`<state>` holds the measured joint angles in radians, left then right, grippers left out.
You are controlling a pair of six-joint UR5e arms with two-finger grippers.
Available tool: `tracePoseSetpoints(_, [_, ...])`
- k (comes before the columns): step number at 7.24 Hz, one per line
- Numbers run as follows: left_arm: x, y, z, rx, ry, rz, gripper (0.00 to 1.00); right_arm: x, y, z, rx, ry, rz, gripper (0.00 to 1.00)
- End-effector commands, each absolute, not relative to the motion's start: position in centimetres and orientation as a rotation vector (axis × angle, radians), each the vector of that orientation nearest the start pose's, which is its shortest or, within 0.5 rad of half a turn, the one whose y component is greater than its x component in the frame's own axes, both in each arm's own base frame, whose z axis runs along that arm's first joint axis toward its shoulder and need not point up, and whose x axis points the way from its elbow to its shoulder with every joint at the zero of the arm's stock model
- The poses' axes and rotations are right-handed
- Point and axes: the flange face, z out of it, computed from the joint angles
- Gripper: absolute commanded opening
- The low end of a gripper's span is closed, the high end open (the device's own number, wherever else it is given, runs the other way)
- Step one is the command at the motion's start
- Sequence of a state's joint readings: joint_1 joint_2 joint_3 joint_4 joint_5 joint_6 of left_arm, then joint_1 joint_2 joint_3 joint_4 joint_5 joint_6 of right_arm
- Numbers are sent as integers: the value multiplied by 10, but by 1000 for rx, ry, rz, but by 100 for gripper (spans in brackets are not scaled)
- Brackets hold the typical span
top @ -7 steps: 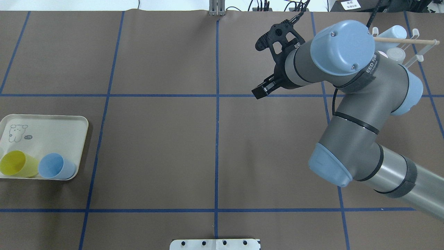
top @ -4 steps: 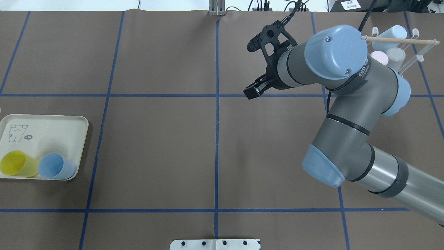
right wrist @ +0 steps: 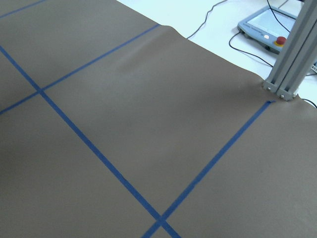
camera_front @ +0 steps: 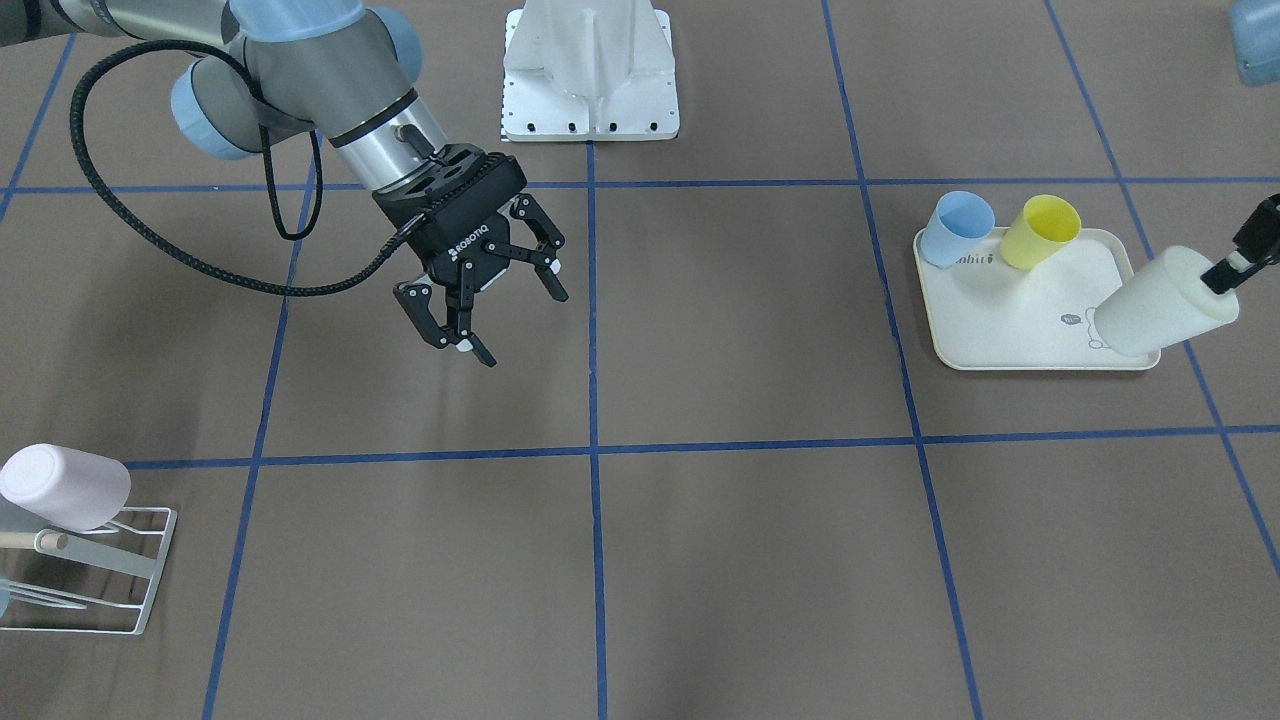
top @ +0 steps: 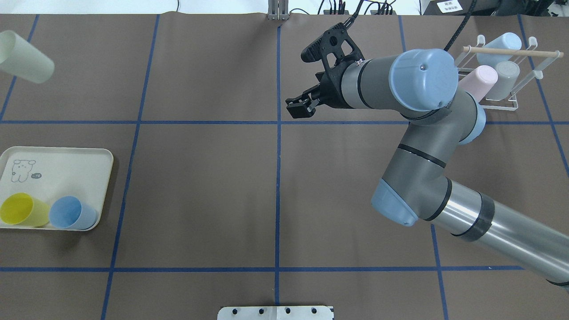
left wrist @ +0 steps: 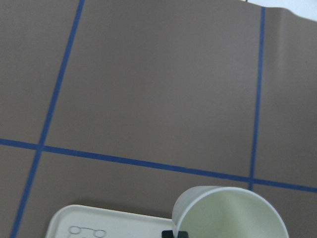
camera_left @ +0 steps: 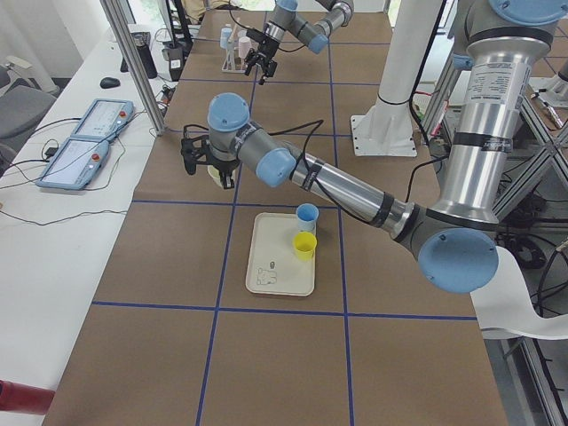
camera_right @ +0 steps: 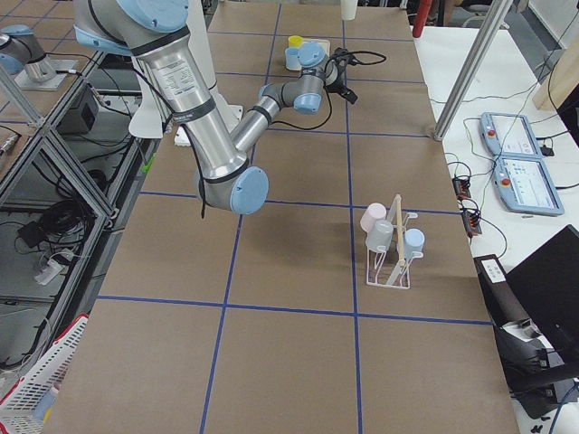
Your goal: Transfer IKEA cup to right arm and place on rack
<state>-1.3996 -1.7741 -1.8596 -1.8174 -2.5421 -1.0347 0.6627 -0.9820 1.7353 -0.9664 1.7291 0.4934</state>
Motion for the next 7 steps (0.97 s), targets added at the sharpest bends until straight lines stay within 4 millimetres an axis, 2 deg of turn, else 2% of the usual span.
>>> tracePoseSetpoints(1, [81, -554, 282, -169, 1280, -503, 0, -447, -471, 164, 1088, -990, -401, 99])
tracePoseSetpoints(2, [98, -561, 247, -228, 1309, -525, 0, -461, -460, 168, 1181, -1008, -393, 99])
tracePoseSetpoints(3, [125, -559, 219, -274, 1325, -517, 0, -468, -448, 163, 1287, -1037, -449, 99])
tracePoseSetpoints(4, [154, -550, 203, -306, 1341, -479, 0, -467, -440, 157, 1347, -1070, -448, 99])
tracePoseSetpoints(5, [184, -536, 195, -340, 1361, -443, 0, -471, -430, 150, 1382, -1088, -423, 99])
tracePoseSetpoints(6, [206, -525, 184, -356, 1385, -431, 0, -479, -418, 148, 1409, -1096, -388, 99])
tracePoseSetpoints(7, [233, -521, 168, -340, 1389, -470, 0, -484, -412, 148, 1415, -1081, -364, 99])
